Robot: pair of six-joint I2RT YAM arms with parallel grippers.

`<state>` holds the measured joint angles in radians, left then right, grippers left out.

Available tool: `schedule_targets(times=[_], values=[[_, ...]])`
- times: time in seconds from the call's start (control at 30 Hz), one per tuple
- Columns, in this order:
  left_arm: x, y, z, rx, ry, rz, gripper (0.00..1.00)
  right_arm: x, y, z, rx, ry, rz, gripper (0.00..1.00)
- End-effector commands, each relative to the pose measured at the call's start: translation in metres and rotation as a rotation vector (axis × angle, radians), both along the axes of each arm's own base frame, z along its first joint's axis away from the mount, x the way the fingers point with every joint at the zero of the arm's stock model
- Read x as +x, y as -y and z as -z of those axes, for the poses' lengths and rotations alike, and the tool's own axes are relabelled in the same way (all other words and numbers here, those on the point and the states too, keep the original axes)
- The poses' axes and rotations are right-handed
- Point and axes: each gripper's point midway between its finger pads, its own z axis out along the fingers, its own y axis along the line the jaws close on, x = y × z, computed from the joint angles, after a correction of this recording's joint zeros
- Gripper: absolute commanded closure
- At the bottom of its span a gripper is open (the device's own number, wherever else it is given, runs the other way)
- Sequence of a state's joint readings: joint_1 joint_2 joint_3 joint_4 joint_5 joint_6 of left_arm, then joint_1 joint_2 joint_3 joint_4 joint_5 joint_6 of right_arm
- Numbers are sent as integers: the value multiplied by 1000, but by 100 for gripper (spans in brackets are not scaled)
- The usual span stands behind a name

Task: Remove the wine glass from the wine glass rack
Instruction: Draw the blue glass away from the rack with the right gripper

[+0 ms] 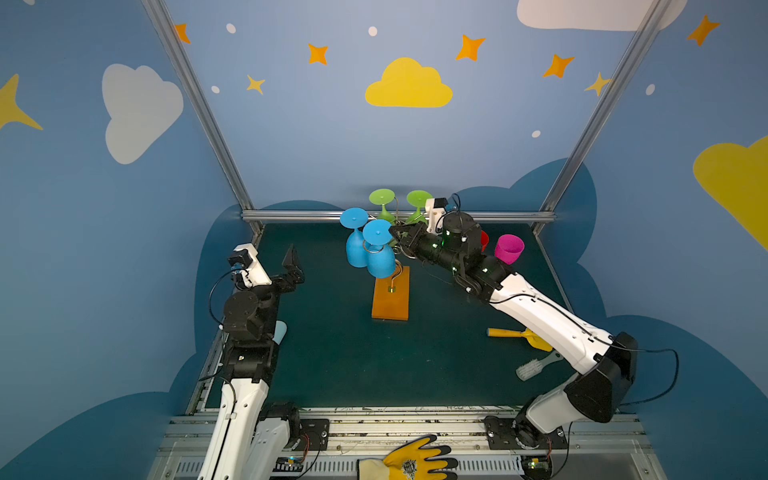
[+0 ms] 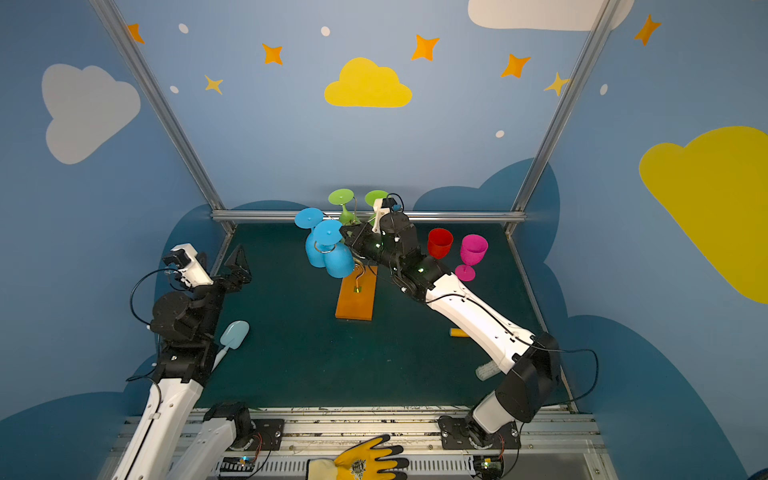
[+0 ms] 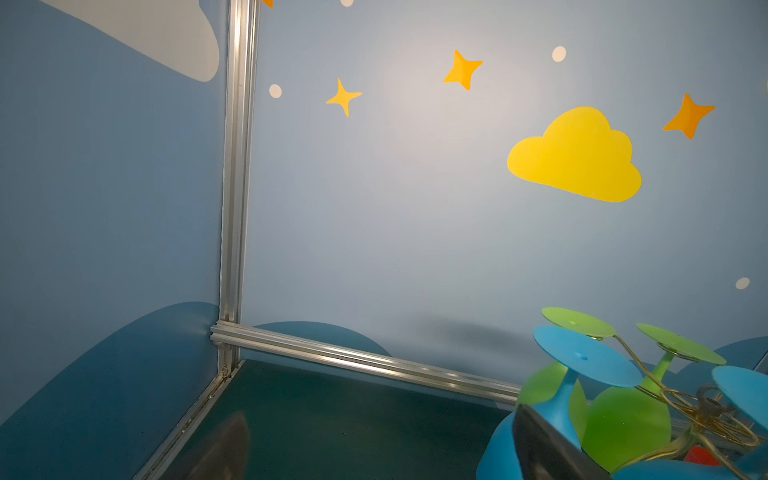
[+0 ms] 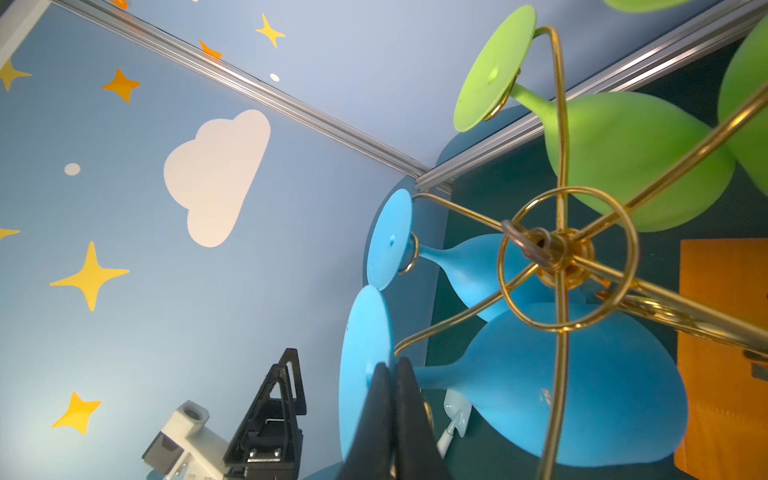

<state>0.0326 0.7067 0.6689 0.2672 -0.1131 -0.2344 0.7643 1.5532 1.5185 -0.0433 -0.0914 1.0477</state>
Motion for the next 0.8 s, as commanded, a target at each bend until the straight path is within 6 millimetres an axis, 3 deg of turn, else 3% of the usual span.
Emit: schedule_targets(times=[0.0, 0.77], values=[[-1, -2, 2, 7, -6, -14, 3, 8, 9, -5, -49, 39, 26, 100], [-2, -3, 1, 8, -4, -17, 3, -19, 24, -19, -15, 63, -5, 100]])
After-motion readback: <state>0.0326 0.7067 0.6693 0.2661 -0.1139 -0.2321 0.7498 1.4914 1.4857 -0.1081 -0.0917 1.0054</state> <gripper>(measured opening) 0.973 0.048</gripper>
